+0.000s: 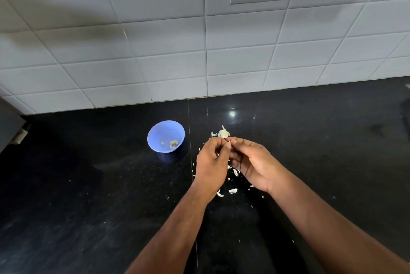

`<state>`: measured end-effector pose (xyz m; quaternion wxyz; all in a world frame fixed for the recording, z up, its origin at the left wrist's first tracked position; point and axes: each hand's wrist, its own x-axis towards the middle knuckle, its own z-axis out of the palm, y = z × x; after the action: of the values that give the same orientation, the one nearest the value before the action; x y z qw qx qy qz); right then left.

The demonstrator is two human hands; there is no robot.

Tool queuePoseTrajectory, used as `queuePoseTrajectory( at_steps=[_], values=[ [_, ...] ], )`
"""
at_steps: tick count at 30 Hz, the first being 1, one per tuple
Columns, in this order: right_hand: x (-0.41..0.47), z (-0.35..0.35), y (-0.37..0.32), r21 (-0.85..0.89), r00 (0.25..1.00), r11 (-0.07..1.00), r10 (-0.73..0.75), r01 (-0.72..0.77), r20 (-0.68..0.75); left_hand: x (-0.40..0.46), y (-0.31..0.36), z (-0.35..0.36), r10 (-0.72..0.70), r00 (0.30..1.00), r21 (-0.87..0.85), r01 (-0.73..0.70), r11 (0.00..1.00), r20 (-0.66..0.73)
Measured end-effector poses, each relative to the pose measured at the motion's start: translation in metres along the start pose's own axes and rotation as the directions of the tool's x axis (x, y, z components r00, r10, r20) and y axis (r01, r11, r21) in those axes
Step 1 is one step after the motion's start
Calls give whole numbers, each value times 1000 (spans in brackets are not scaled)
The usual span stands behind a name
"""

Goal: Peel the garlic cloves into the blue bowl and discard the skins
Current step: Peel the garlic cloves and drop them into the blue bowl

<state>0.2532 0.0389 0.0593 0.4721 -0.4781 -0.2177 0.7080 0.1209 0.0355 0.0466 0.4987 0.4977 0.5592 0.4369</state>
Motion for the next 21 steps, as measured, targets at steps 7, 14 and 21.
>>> queuePoseTrajectory(
  at_steps=[7, 14, 21],
  values=[
    [-1, 0, 0, -53, 1000, 999, -15, 14, -11, -4, 1, 1, -57, 998, -122, 56, 991, -5],
    [0, 8, 11, -515, 907, 803, -407, 300, -107, -1, -4, 2, -133, 971, -98, 116, 988, -201],
    [-2, 11, 14, -295, 980, 940, -193, 171, -48, 0, -2, -3, -129, 969, -100, 110, 989, -211]
  ],
)
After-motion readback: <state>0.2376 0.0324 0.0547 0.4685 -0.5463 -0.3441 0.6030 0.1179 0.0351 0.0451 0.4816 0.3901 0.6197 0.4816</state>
